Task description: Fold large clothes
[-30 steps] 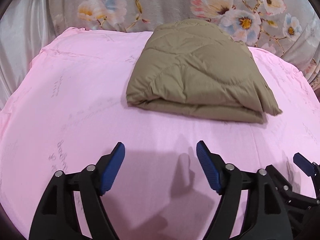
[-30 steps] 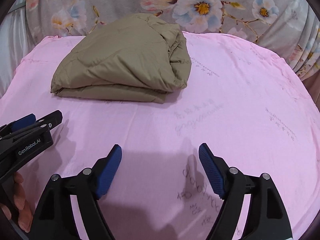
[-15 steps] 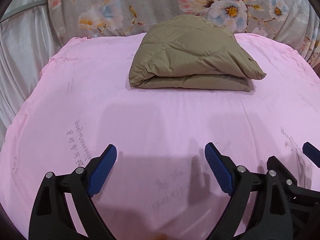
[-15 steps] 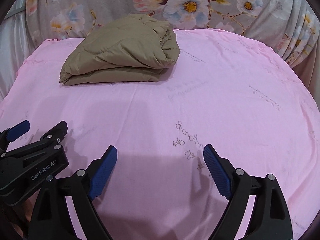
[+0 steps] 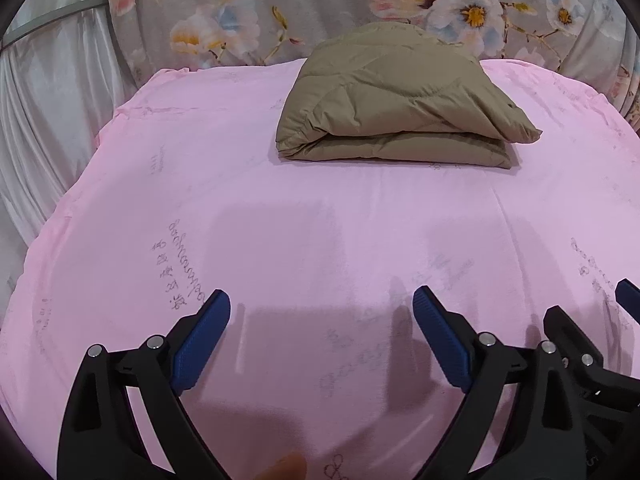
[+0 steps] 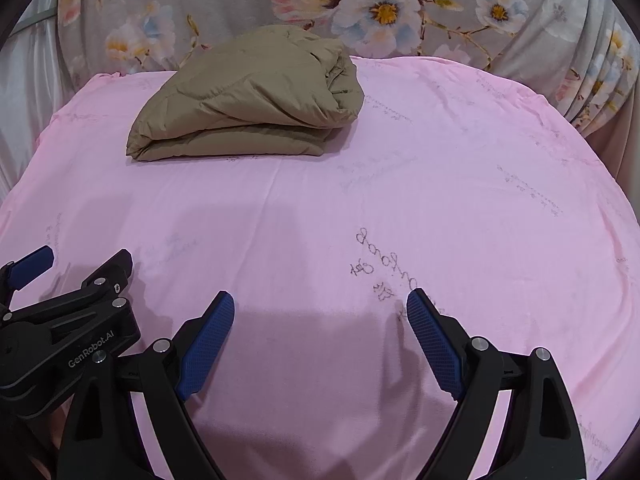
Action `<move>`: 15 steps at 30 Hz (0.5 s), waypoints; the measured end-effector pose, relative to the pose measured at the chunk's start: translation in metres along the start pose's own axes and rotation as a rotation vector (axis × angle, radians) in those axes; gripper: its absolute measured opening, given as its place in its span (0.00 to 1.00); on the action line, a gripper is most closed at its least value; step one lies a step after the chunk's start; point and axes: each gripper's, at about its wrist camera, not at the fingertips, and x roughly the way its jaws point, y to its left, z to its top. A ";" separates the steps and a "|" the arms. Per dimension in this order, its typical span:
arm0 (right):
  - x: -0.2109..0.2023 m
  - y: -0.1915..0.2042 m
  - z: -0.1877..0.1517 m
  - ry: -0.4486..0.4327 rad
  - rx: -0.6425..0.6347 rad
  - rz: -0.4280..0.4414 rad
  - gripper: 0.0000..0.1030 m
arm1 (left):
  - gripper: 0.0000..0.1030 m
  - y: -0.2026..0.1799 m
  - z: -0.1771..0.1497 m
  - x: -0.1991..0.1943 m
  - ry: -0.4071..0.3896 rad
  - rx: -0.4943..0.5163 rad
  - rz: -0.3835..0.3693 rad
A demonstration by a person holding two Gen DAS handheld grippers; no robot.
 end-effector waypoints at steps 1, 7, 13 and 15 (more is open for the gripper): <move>0.000 0.000 0.000 0.000 0.000 -0.001 0.83 | 0.88 0.000 0.000 0.000 0.000 0.002 0.003; 0.000 -0.001 0.000 -0.006 -0.001 -0.003 0.83 | 0.88 -0.001 0.000 0.001 -0.001 0.008 0.009; -0.002 0.000 -0.001 -0.015 -0.003 -0.017 0.83 | 0.88 -0.001 0.000 0.001 0.000 0.008 0.008; -0.002 0.000 -0.001 -0.015 -0.004 -0.019 0.83 | 0.88 0.000 0.000 0.001 -0.001 0.009 0.007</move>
